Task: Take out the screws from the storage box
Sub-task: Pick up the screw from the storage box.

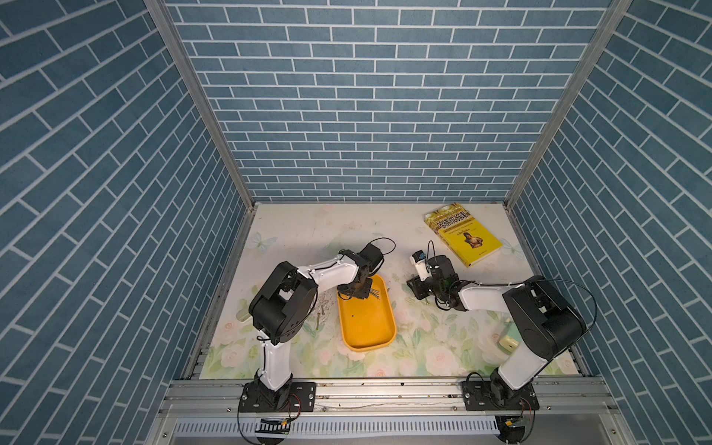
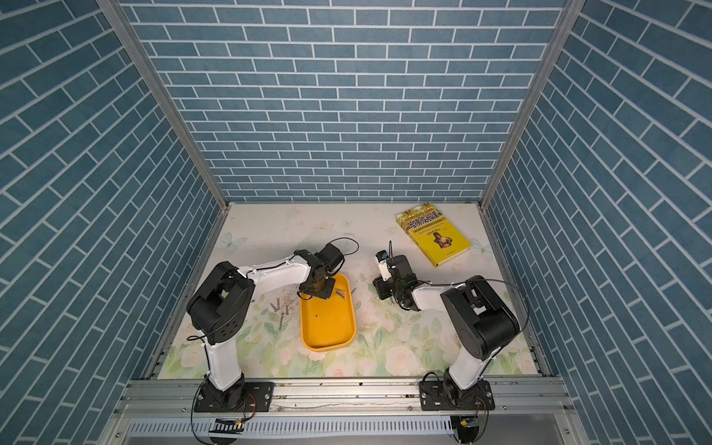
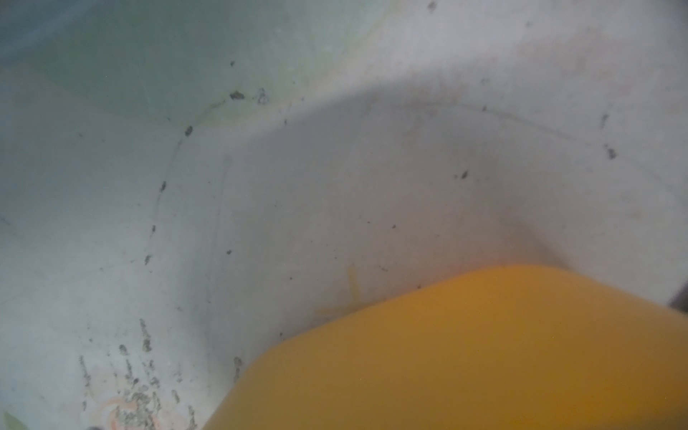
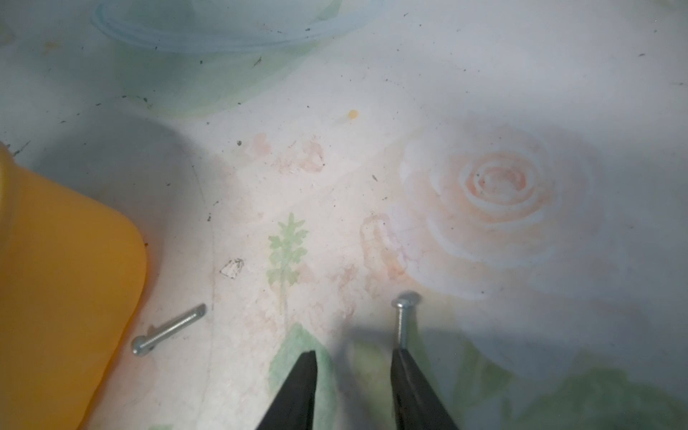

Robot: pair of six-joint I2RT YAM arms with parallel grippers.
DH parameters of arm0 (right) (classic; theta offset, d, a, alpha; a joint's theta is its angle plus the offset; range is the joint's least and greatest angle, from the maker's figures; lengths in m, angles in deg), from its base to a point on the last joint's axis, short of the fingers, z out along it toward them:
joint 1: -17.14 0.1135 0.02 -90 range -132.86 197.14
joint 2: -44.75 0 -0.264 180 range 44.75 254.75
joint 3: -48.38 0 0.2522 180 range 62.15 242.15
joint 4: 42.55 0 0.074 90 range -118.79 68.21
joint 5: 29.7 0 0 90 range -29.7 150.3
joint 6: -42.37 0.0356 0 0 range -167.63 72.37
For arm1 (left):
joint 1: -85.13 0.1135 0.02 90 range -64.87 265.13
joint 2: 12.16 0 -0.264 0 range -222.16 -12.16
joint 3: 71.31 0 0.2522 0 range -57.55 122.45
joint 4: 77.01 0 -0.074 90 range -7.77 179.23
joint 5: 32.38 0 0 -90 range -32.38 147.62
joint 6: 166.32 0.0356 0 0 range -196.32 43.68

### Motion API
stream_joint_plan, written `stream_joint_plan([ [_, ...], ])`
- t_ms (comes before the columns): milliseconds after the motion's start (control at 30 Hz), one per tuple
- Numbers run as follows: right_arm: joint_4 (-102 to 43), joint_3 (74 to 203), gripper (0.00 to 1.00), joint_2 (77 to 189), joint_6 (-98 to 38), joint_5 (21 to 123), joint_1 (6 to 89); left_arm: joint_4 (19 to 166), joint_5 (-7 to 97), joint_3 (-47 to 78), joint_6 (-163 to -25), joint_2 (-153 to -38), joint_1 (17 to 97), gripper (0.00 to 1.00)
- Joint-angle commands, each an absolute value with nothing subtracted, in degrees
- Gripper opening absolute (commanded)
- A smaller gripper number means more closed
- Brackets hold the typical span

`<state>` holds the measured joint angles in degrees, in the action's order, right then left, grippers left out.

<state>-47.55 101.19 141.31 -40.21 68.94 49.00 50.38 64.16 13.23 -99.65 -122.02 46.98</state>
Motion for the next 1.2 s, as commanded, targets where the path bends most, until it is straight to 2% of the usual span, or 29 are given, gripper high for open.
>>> stream_joint_plan([
  [0, -46.39, 102.40, 0.38, 142.64, -41.39, 69.80, 48.98, 44.98, 61.70, 7.50, -98.84, -129.04, 47.61, 0.29],
  [167, -46.16, 102.74, 0.38, 143.26, -41.48, 70.27, 48.96, 45.37, 60.36, 5.96, -99.08, -129.36, 47.60, 0.16],
  [233, -46.13, 102.84, 0.38, 143.37, -41.48, 70.57, 48.96, 45.29, 60.41, 5.57, -99.40, -129.38, 47.60, 0.17],
  [333, -46.15, 102.83, 0.38, 143.52, -41.54, 70.64, 48.96, 44.93, 60.63, 5.62, -99.68, -128.90, 47.53, 0.40],
  [400, -46.12, 102.97, 0.38, 143.71, -41.56, 70.71, 48.96, 44.63, 60.78, 5.88, -99.77, -128.33, 47.59, 0.48],
  [533, -45.81, 103.36, 0.38, 144.31, -41.65, 71.31, 49.01, 43.77, 61.30, 6.43, -100.09, -127.49, 47.58, 0.50],
  [733, -45.37, 104.03, 0.38, 145.04, -41.64, 71.68, 48.99, 42.58, 60.47, 5.57, -100.21, -125.87, 45.90, 0.44],
  [967, -45.51, 103.86, 0.39, 144.91, -41.63, 71.81, 48.98, 42.02, 60.67, 4.04, -100.51, -126.03, 44.74, 0.42],
  [1167, -47.18, 102.10, 0.45, 142.66, -41.54, 71.62, 48.96, 43.41, 60.85, 2.96, -100.17, -128.88, 44.79, 0.26],
])
